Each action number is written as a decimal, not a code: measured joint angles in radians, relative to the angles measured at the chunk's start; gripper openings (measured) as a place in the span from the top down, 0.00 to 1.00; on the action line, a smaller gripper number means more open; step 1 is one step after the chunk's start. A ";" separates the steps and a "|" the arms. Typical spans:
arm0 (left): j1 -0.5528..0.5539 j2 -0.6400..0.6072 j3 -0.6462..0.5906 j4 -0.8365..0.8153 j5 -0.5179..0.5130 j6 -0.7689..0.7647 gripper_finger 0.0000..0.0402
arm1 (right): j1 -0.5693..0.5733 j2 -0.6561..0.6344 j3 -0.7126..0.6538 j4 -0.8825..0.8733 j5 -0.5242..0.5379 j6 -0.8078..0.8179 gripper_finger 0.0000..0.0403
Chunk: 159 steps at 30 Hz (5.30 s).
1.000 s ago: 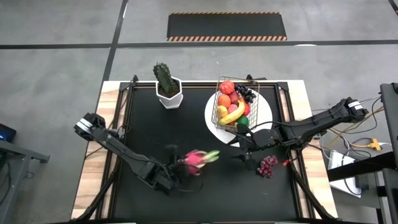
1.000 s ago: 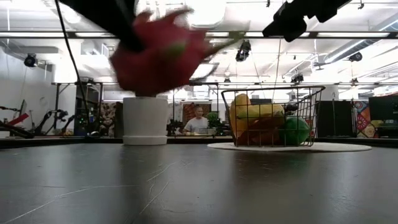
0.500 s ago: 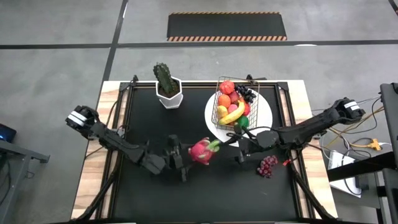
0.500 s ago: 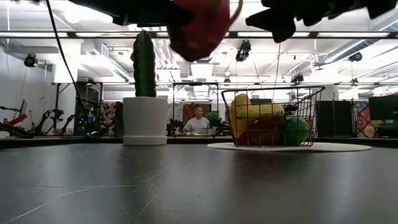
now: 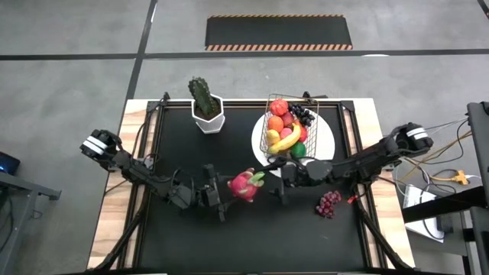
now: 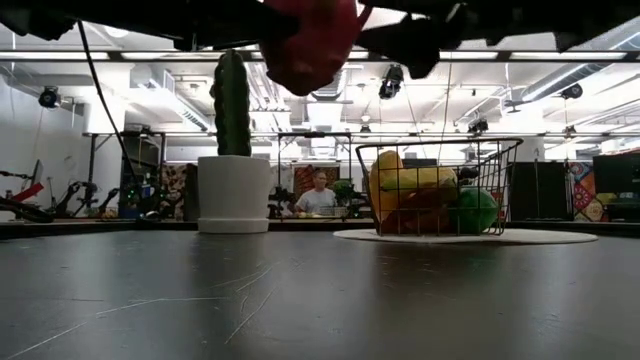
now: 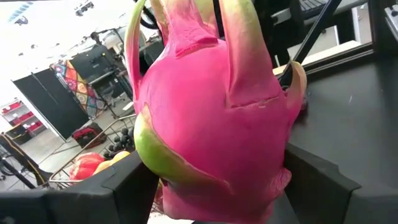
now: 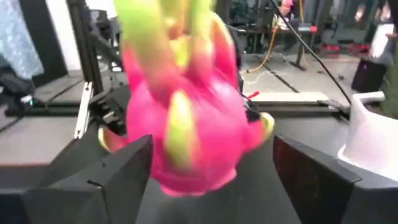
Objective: Build produce basket
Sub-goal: Put the dragonfruit into the wire basket, then put the purple grapes into the wire basket
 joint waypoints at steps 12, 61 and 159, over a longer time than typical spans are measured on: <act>0.013 0.001 -0.001 0.007 -0.001 -0.003 0.31 | -0.004 0.098 0.154 0.003 -0.035 -0.118 0.19; 0.020 -0.197 -0.001 -0.021 0.004 0.202 0.17 | -0.197 -0.269 0.237 -0.961 0.800 0.227 0.83; 0.019 -0.189 -0.002 -0.031 0.005 0.200 0.17 | 0.266 0.130 0.319 -1.898 -0.402 1.404 0.93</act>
